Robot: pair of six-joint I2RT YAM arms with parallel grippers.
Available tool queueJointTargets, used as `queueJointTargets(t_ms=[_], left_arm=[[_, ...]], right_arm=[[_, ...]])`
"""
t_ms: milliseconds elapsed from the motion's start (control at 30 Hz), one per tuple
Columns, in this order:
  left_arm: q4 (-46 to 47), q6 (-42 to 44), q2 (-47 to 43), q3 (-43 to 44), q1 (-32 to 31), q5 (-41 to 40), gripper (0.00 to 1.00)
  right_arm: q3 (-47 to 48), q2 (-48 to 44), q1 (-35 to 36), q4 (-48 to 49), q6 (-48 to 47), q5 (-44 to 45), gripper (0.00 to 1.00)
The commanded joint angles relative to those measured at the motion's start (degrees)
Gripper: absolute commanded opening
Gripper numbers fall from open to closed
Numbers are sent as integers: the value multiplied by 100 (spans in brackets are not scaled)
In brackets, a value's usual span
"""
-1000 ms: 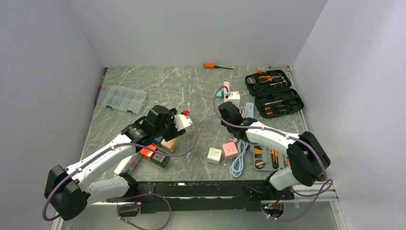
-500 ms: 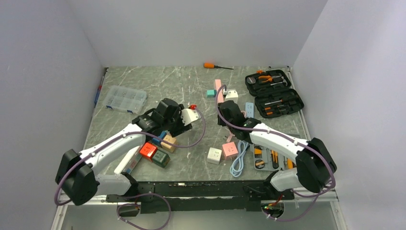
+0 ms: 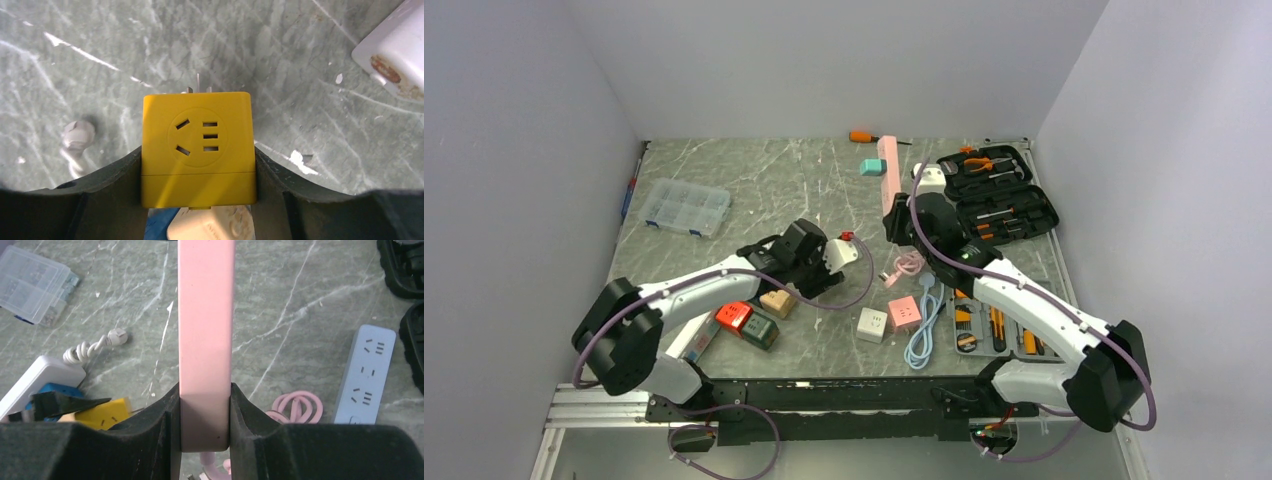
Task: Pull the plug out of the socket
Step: Place the plug at the center of the board.
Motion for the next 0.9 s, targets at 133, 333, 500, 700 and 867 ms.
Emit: queueJointTargets(t_ms=[133,333,500,700,867], left_arm=[[529,-318,685,123,-252,340,12],[465,-428,780,84,-462,570,60],[-72,-315,517,401,-536,505,99],[-1084,-257,-308,832,-538,321,99],[-1259,-273,-986,1058,-213,-148,99]], right_arm=[[-528,-385,-27,387,309,-314,0],[-657,-397,-27,474,263,-468,0],[-623,-314,-25,467,131,-637,0],[-629,-217,-28,471,17,-793,0],[-560,-167,28,497,-130,-1134,0]])
